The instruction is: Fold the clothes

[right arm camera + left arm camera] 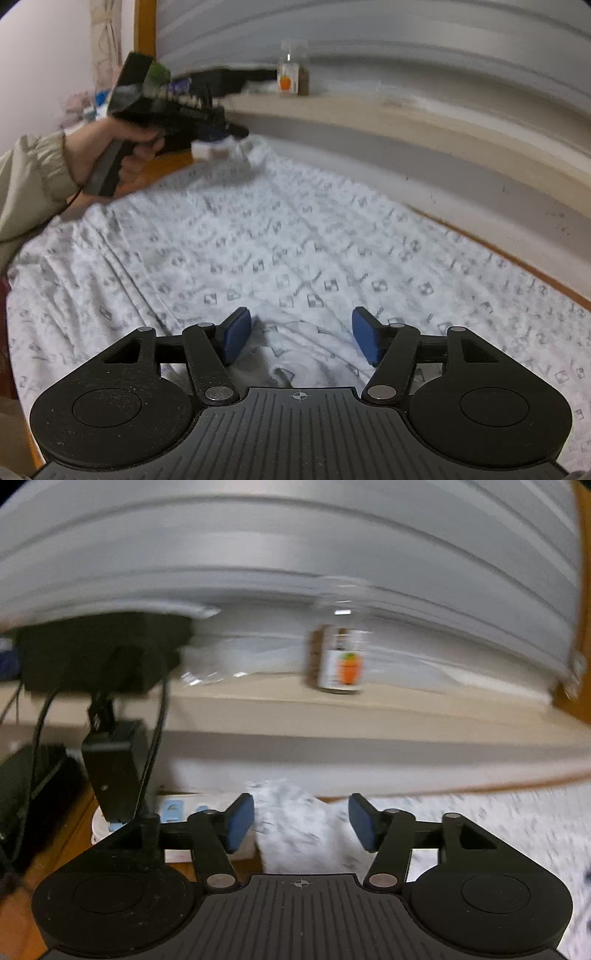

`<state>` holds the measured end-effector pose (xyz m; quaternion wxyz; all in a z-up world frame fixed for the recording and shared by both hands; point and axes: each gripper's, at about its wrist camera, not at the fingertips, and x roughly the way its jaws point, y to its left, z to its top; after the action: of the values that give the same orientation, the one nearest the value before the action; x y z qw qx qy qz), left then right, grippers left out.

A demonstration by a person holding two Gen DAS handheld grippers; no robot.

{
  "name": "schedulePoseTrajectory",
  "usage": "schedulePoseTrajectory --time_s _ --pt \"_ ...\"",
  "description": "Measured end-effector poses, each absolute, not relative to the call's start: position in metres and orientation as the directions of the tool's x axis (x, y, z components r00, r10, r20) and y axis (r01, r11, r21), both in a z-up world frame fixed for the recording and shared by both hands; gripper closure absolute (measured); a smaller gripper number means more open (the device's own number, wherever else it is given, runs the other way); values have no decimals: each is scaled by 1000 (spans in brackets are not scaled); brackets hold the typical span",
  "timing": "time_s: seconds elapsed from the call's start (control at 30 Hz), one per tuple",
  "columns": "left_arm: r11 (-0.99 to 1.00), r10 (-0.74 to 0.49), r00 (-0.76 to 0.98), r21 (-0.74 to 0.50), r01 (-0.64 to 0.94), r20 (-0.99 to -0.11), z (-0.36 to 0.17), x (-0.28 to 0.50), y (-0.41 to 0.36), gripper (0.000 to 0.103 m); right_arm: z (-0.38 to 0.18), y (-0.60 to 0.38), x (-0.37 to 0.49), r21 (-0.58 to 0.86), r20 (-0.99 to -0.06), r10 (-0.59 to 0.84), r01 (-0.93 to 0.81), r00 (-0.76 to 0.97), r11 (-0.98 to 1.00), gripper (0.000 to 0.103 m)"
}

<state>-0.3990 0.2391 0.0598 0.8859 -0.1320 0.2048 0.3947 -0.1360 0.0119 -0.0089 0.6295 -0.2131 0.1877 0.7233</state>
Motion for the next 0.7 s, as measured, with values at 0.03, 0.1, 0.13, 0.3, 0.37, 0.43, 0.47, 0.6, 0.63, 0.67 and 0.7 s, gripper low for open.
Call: schedulePoseTrajectory --time_s 0.03,0.1,0.13,0.3,0.37,0.43,0.47,0.6,0.63,0.67,0.7 --pt "671 640 608 -43 -740 -469 63 -397 229 34 -5 6 -134 -3 -534 838 -991 -109 -132 42" --pt "720 605 641 -20 -694 -472 69 -389 213 27 4 -5 -130 -18 -514 853 -993 -94 -120 42" --pt "746 578 658 -13 -666 -483 69 -384 203 27 9 -13 -127 -41 -502 862 -993 -76 -112 42" --pt "837 463 729 -22 -547 -505 72 -361 159 24 21 -61 -105 -77 -493 870 -997 22 -19 43" --pt "859 424 746 -32 -511 -513 70 -352 144 23 23 -85 -98 -108 -493 866 -994 84 35 43" --pt "878 391 756 -32 -477 -526 68 -340 130 22 22 -114 -91 -120 -501 854 -989 140 92 43" --pt "888 375 758 -30 -460 -533 69 -334 121 21 21 -127 -85 -121 -506 847 -986 163 118 43" --pt "915 321 763 -25 -404 -561 57 -306 98 21 14 -180 -57 -155 -542 792 -959 283 236 42" --pt "922 304 770 -28 -385 -560 56 -300 90 21 12 -195 -51 -164 -547 776 -949 314 268 42" --pt "930 287 777 -32 -367 -560 55 -295 82 21 10 -209 -44 -174 -552 760 -938 344 299 42" --pt "937 268 787 -37 -346 -556 56 -291 74 21 8 -223 -37 -182 -557 742 -926 374 330 41"
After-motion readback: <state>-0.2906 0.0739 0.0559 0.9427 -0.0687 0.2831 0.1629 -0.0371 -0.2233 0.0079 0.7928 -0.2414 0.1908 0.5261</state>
